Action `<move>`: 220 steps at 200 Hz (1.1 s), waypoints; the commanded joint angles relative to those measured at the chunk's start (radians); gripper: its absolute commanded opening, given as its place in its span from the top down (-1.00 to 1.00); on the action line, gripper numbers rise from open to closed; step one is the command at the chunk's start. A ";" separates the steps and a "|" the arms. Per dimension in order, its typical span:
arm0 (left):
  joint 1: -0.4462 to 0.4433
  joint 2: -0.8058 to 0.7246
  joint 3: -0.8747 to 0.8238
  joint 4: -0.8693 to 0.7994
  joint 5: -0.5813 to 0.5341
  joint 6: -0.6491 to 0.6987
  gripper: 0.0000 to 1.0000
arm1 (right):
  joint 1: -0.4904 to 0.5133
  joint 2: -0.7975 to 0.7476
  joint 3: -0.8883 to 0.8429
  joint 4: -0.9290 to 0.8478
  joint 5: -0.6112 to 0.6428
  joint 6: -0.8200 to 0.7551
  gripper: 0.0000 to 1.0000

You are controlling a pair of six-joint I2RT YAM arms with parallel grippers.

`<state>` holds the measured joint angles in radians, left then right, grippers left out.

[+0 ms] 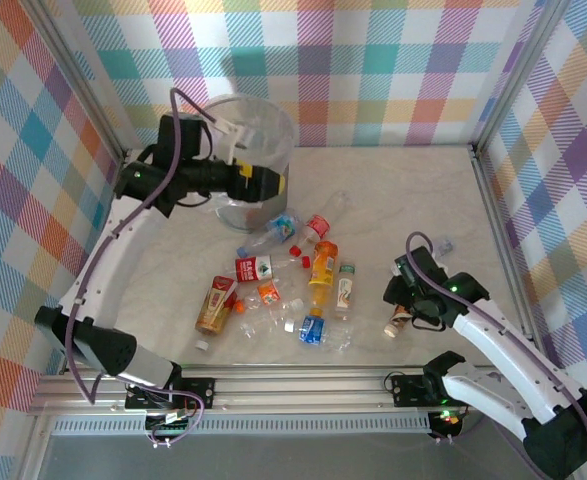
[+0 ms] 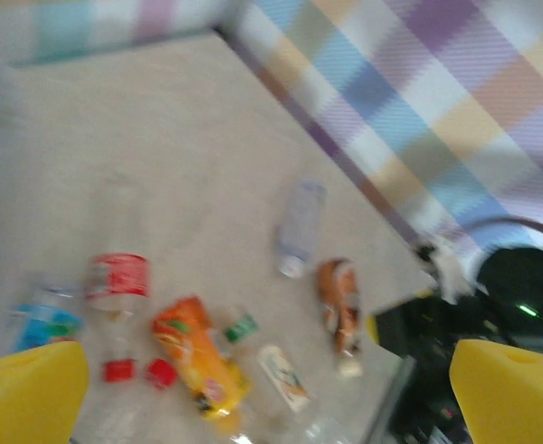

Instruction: Put the plastic bottles in the bin

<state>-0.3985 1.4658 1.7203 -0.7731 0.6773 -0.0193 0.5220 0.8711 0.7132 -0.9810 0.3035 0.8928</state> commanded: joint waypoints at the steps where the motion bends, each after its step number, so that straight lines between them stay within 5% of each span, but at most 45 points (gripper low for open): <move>1: -0.082 -0.068 -0.071 0.054 0.087 -0.004 -1.00 | -0.007 -0.007 -0.038 0.004 0.008 0.070 -0.55; 94: -0.342 -0.175 -0.421 0.408 -0.117 -0.206 -1.00 | -0.023 0.063 -0.190 0.240 -0.056 0.075 -0.43; 220: -0.395 -0.098 -0.378 0.356 -0.176 -0.218 -1.00 | -0.062 0.161 -0.276 0.363 -0.033 0.070 -0.10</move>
<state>-0.7776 1.3609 1.3117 -0.4179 0.5194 -0.2173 0.4702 1.0187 0.4500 -0.6537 0.2604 0.9642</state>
